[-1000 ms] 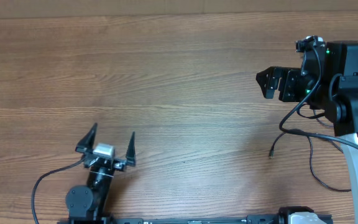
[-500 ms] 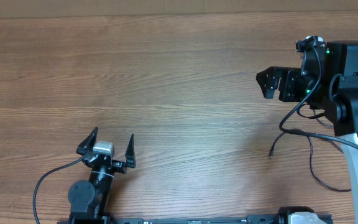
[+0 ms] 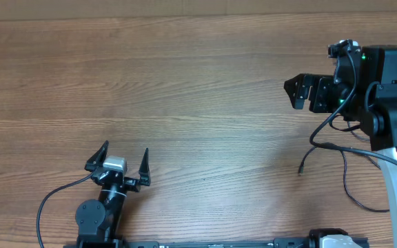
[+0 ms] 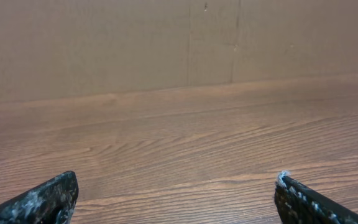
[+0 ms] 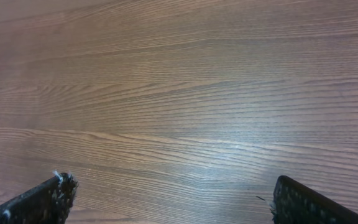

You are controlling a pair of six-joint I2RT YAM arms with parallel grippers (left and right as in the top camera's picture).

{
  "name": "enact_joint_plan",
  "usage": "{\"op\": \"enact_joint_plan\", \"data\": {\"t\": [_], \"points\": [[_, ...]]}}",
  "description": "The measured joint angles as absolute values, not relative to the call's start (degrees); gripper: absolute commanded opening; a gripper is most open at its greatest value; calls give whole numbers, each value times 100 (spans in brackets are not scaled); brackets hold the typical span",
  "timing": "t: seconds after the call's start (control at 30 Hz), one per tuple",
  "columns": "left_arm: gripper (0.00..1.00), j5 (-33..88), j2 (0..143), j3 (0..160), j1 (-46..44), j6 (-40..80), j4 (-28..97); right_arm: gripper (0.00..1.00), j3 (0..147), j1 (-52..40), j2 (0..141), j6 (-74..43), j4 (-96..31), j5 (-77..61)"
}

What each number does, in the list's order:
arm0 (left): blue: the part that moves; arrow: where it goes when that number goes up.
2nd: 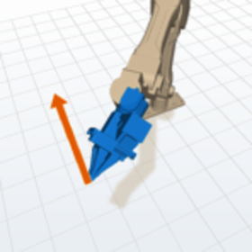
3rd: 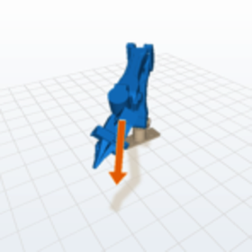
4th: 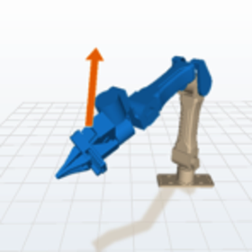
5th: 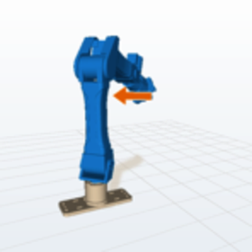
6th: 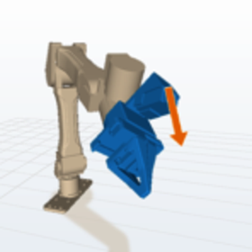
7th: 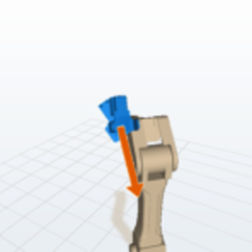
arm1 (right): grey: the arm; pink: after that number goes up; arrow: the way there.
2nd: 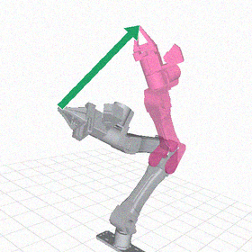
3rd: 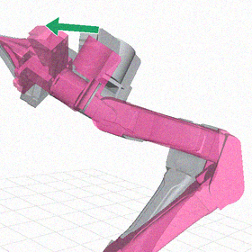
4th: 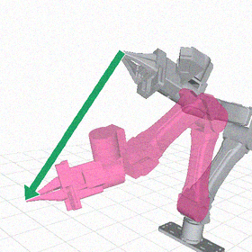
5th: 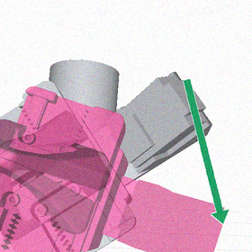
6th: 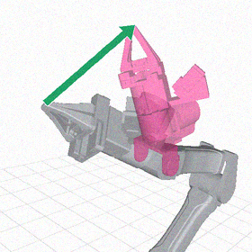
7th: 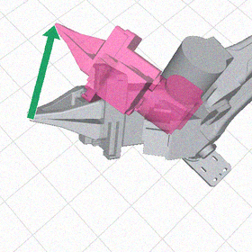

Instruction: Untangle cables

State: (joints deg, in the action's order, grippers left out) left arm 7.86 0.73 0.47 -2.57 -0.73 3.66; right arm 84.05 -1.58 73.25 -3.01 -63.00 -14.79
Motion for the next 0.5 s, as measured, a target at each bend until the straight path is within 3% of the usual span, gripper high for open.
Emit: {"op": "enact_joint_plan", "data": {"t": [0.3,0.4,0.5], "points": [[100,784,73,47,-257,-73,366,100,8405,-158,7166,-301,-6296,-1369],[100,784,73,47,-257,-71,368,100,7996,-158,6672,-301,-5380,-1046],[100,768,73,47,-257,-71,362,100,6523,-158,5811,-294,-4040,-893]]}}
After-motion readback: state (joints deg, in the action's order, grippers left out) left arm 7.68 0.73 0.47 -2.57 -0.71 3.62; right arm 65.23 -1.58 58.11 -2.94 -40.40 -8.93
